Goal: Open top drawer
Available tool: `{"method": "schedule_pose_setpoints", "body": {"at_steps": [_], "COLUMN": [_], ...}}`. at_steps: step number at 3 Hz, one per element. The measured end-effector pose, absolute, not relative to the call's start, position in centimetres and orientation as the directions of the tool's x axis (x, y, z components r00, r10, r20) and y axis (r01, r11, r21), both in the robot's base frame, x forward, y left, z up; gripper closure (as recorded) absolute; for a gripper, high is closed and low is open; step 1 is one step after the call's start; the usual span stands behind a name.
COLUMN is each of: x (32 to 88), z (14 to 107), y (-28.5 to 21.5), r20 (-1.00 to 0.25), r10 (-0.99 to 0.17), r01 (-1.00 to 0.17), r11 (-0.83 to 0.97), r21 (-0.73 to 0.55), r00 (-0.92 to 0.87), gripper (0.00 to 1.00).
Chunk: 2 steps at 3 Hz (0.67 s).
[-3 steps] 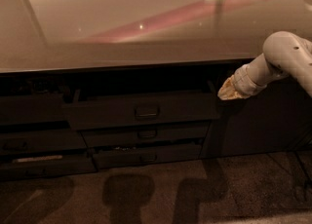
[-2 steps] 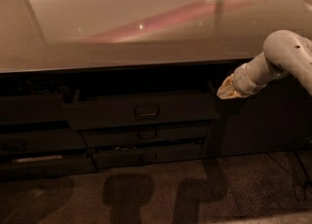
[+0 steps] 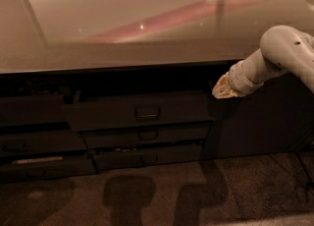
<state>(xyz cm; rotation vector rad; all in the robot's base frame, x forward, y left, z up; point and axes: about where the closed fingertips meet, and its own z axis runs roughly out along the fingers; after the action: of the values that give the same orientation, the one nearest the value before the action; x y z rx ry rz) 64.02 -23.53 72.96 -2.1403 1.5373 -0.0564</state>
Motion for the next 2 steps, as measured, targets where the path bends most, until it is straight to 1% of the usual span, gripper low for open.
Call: {"method": "schedule_pose_setpoints", "body": {"at_steps": [1, 2], "x": [66.25, 66.25], "z": [72.86, 72.85], "y": [-22.73, -22.72], "r20": [-0.21, -0.21], "r10": [-0.907, -0.907], "r01": [-0.878, -0.878], "r11": [-0.259, -0.259], "r21": [-0.403, -0.403], "r00": [0.364, 0.364], "gripper": [1.0, 1.0]}}
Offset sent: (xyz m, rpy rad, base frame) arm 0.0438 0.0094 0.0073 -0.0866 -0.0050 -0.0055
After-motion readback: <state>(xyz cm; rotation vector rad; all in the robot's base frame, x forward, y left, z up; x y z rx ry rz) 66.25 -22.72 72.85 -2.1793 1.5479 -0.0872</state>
